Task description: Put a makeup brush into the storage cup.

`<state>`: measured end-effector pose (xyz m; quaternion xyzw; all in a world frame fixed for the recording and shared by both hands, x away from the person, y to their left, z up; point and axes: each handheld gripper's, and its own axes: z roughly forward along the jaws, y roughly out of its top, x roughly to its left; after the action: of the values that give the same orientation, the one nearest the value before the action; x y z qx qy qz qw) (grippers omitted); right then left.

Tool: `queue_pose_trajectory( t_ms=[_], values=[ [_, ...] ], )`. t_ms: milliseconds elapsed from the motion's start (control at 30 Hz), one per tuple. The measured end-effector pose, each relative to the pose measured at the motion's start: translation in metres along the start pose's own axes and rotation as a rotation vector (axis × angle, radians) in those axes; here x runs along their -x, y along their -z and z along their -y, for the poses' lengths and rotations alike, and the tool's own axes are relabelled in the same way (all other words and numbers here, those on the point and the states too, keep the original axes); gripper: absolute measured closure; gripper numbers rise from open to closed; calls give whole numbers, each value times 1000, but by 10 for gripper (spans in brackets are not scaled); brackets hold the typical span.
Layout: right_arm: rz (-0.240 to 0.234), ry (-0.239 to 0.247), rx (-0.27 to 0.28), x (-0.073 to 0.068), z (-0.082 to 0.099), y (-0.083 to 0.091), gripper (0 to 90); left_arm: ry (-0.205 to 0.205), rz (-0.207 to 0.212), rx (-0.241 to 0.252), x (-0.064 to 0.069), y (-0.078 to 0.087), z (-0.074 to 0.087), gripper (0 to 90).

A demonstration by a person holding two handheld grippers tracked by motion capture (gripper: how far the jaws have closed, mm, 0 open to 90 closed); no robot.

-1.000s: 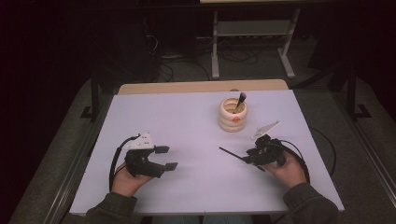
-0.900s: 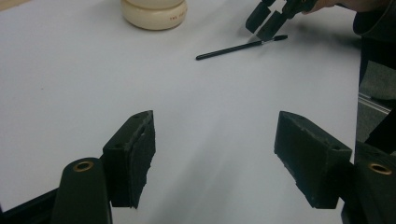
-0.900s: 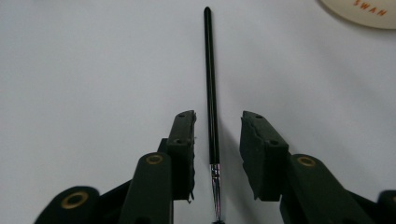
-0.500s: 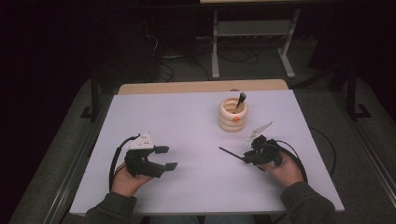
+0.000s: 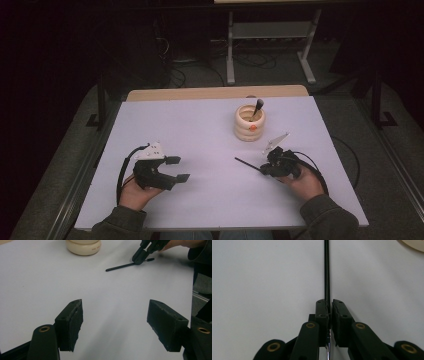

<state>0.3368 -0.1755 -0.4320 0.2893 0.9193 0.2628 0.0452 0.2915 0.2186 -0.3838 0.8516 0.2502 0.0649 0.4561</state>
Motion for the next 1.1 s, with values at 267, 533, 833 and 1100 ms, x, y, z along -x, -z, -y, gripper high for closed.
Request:
queue_pose_trajectory(
  t_ms=[267,533,833,1100],
  values=[
    [-19,-7,-1,4,0,0,849,0,0,0,1,-1,0,281],
    [-34,-21,-3,6,-1,0,851,-3,1,-3,0,-1,0,282],
    [-29,-17,0,4,-1,2,851,1,0,-4,1,-1,0,279],
    [-43,-21,14,5,0,6,851,4,-1,-3,1,-2,0,278]
  ],
)
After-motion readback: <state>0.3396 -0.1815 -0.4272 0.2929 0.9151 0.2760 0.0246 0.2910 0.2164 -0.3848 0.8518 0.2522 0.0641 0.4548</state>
